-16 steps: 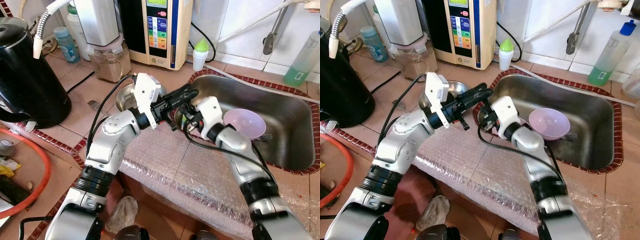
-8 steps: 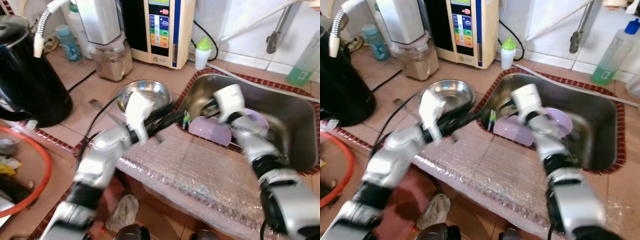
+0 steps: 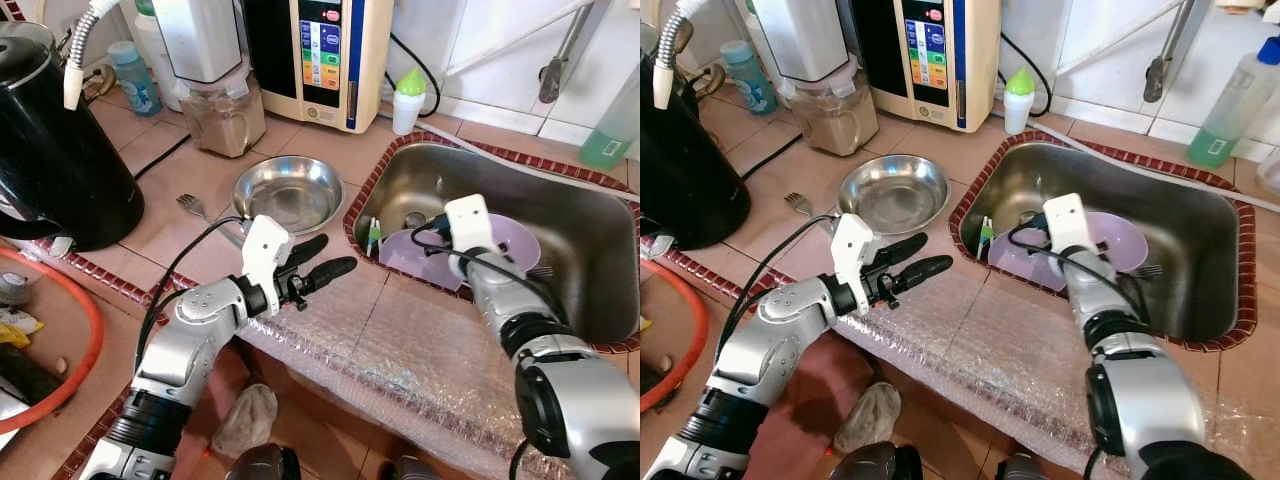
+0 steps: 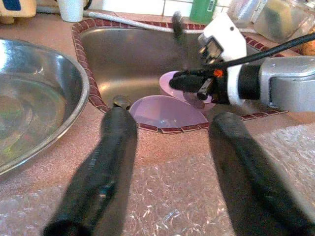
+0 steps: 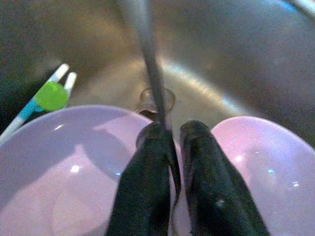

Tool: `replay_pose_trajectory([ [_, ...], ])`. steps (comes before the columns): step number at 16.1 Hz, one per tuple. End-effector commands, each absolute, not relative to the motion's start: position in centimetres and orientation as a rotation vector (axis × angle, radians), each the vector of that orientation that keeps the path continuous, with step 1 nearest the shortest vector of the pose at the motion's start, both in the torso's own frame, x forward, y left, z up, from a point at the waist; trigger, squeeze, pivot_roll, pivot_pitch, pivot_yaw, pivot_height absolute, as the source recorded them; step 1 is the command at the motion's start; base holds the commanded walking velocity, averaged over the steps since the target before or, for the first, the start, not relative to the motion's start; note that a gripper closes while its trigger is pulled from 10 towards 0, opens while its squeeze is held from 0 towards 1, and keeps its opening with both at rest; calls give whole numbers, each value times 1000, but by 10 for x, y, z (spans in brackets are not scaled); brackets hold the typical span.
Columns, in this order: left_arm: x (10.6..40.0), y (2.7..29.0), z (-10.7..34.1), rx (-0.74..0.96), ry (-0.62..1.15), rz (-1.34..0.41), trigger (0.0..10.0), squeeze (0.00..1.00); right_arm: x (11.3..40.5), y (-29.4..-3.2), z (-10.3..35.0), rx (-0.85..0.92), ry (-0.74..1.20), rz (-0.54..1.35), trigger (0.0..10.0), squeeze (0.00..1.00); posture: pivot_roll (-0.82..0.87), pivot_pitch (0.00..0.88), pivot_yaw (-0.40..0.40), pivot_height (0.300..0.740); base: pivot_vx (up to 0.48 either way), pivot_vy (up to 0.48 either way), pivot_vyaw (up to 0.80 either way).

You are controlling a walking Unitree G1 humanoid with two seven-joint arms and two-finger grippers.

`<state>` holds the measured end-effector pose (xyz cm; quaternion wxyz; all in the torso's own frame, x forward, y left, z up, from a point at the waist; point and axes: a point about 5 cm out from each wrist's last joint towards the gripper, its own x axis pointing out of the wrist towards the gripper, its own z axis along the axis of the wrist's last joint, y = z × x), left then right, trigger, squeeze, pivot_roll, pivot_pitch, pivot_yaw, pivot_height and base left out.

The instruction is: Kitchen organization

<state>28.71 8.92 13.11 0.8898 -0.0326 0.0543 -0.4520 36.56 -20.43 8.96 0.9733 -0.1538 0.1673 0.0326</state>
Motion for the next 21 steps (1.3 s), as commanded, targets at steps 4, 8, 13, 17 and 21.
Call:
replay_pose_trajectory([
  [4,286,89,132,-24,128,-950,10000,1000,366,-198,88,-291,351,94,10000,1000,64,97,77,740,0,0,0],
  [8,287,86,134,-2,116,-954,10000,1000,366,-204,89,-264,345,99,10000,1000,37,84,79,740,0,0,0],
  [13,290,90,137,-16,90,-909,10000,1000,364,-215,92,-226,333,74,10000,1000,24,51,73,740,0,0,0],
  [17,298,97,148,-39,-16,-749,10000,1000,370,-213,111,-144,179,94,10000,1000,23,39,62,740,0,0,0],
  [21,310,126,161,-66,-127,-410,10000,1000,359,-195,122,-158,-40,188,10000,1000,11,51,43,740,0,0,0],
])
